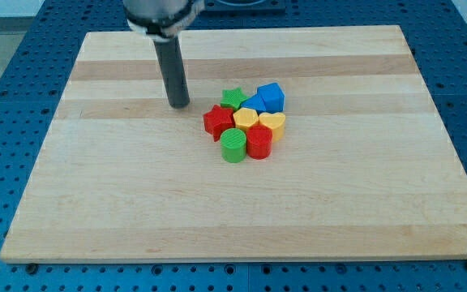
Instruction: Push the green star into the blue blocks
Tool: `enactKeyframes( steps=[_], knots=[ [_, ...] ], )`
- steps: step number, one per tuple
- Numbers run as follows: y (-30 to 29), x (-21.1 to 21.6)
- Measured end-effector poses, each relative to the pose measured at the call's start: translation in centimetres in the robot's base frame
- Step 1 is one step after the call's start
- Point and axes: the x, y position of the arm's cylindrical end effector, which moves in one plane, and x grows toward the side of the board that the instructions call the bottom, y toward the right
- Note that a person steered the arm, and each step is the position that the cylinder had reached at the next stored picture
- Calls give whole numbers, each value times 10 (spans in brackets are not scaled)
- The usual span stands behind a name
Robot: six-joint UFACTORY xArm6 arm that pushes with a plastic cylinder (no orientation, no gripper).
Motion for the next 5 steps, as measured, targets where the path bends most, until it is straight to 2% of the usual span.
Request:
enactKeyframes(
  steps=[1,2,5],
  knots=[
    [10,-8],
    [45,-5],
    [83,30]
  ],
)
